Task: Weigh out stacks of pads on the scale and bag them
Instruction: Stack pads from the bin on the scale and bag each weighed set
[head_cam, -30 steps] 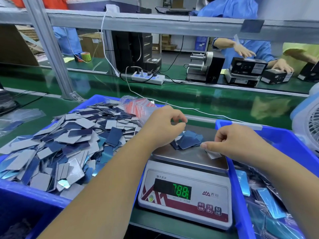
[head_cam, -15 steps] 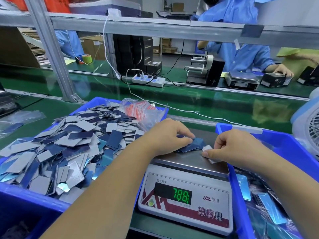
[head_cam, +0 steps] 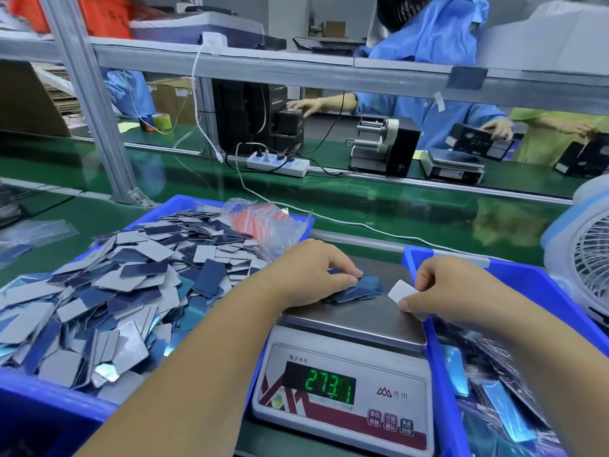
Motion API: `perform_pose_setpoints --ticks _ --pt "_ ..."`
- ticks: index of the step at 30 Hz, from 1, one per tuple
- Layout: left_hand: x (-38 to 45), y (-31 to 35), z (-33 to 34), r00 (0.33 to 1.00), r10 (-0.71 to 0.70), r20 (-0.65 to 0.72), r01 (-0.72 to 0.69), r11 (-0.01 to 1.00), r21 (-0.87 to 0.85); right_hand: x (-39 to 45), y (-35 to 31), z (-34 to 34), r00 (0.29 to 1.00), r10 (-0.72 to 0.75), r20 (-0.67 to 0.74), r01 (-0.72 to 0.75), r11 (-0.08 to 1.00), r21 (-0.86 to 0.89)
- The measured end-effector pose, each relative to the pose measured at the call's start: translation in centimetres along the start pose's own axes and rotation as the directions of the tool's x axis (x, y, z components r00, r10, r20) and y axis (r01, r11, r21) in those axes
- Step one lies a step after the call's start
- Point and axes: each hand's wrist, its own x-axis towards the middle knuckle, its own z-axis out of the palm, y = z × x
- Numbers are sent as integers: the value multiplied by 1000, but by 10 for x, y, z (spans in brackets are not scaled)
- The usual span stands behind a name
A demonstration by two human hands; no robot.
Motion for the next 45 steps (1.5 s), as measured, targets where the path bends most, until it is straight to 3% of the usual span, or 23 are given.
perform_pose_setpoints --ticks 3,6,9,11,14,17,19,23,30,40,45 --pt "-1 -4 1 1000 6 1 -6 999 -43 5 8 -5 994 -49 -94 50 999 12" --pt "-2 -6 0 1000 -2 4 3 991 -136 5 9 -2 954 -158 -253 210 959 193" --pt "-3 -6 -3 997 -41 -61 24 967 -252 -1 -7 10 808 -320 -495 469 858 210" --pt "-3 -6 -6 989 -62 -136 25 965 -260 -3 -21 20 744 -389 -544 544 825 154" --pt "-3 -7 -11 977 -101 -188 69 983 -168 -4 -30 31 774 -489 -402 554 831 54" --pt "-4 -9 -15 977 -162 -138 143 980 -138 -6 -27 35 774 -593 -224 612 791 20" --pt "-4 -8 -15 981 -176 -84 163 977 -136 -6 -24 32 778 -601 -182 615 788 25" --pt "-2 -3 -16 978 -197 69 201 978 -48 -5 -23 28 785 -582 -213 605 794 58" --pt "-1 8 -29 941 -266 210 246 962 118 -3 -17 25 805 -499 -321 545 835 70" --pt "15 0 -40 938 -264 225 226 957 182 4 -11 24 856 -395 -333 451 886 108" --pt "19 -3 -42 912 -305 275 214 925 313 8 -10 26 868 -385 -315 431 898 91"
